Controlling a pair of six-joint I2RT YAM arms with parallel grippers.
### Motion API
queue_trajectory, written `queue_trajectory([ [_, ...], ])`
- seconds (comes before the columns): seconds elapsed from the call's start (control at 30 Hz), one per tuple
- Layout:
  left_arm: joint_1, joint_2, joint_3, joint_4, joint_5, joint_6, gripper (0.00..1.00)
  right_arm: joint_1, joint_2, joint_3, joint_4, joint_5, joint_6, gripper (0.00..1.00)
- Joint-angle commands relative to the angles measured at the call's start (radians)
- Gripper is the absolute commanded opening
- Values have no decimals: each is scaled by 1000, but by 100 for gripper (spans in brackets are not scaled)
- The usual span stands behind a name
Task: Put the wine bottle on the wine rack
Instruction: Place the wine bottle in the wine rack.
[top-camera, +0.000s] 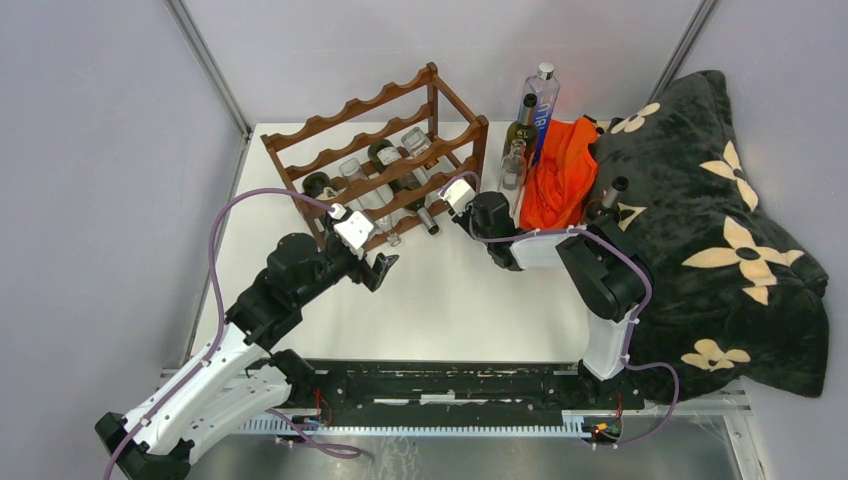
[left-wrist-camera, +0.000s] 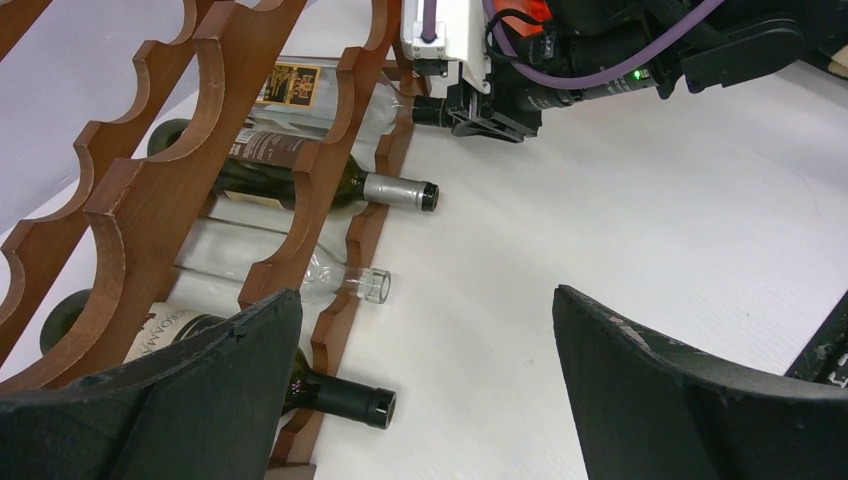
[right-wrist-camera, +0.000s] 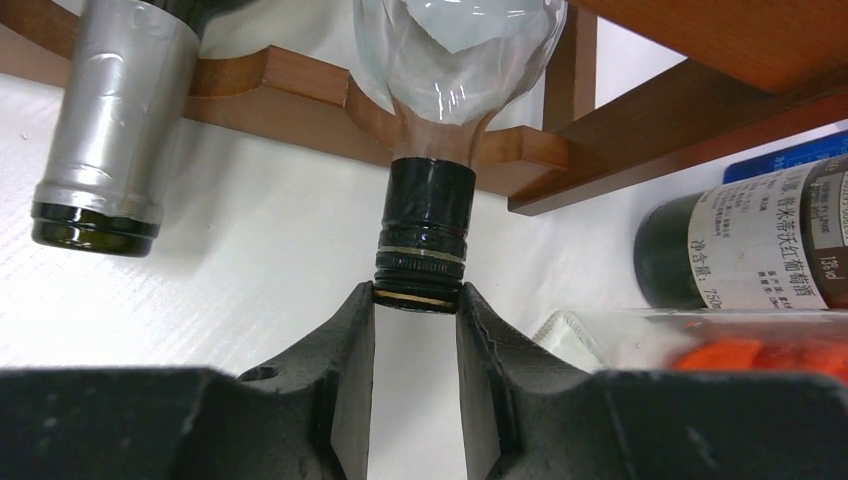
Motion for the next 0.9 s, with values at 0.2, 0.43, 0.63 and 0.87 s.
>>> queue_trajectory([
  [0.2,9,-5,0,46,-15,23,100,-1,-9,-33,238,119,-60,4],
  [0.43,9,-7,-8,52,-46,36,100,-14,-22,-72,309,81,13,3],
  [0.63,9,42,60,7,-49,2,100,-13,-15,-67,335,70,36,3],
  [0.87,9,70,92,-3,-40,-72,100,-15,-3,-67,327,4,111,4],
])
